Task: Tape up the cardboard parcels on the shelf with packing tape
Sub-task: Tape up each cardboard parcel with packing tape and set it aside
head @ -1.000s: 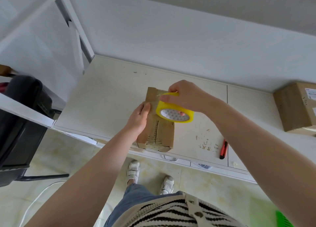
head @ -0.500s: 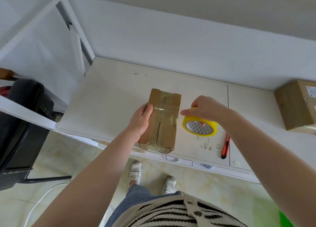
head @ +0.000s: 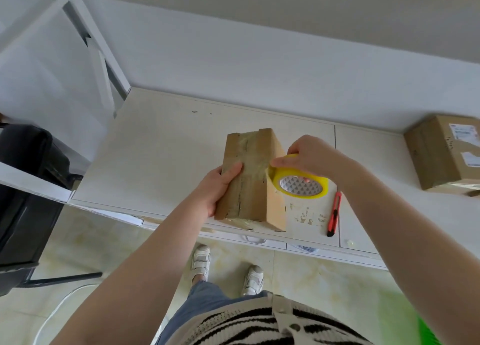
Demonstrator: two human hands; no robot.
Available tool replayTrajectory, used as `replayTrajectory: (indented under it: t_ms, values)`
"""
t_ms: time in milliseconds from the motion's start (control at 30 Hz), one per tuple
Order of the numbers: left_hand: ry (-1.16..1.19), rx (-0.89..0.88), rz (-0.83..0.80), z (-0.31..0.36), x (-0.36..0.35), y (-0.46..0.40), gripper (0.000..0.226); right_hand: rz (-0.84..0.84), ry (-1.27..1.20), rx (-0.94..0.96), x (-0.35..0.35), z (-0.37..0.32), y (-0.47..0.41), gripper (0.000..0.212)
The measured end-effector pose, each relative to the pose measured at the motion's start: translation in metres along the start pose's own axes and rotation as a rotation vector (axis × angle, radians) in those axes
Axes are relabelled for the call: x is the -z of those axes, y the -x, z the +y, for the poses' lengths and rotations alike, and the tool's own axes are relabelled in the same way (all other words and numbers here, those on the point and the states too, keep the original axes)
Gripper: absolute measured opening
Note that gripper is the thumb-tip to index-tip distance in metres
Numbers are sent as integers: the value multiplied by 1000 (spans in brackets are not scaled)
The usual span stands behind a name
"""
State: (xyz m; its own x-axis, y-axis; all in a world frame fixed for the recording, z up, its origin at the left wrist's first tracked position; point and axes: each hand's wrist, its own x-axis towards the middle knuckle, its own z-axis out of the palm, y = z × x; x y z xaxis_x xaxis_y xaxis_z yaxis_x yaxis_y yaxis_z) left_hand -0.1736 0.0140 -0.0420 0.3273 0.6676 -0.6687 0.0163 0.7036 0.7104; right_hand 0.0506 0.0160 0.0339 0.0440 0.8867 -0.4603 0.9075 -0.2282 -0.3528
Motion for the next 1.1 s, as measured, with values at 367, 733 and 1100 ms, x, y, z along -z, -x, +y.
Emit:
replayTrajectory:
  t_ms: [367, 733, 1100]
  values:
    - [-176, -131, 54, 3, 6, -14, 50, 39, 211, -17, -9, -49, -4, 55]
    - [-340, -67, 257, -4, 2, -22, 148, -102, -25, 188, 3, -41, -5, 53]
    - [-262, -108, 170, -7, 43, -19, 121, 69, 12, 58, -5, 12, 1, 59]
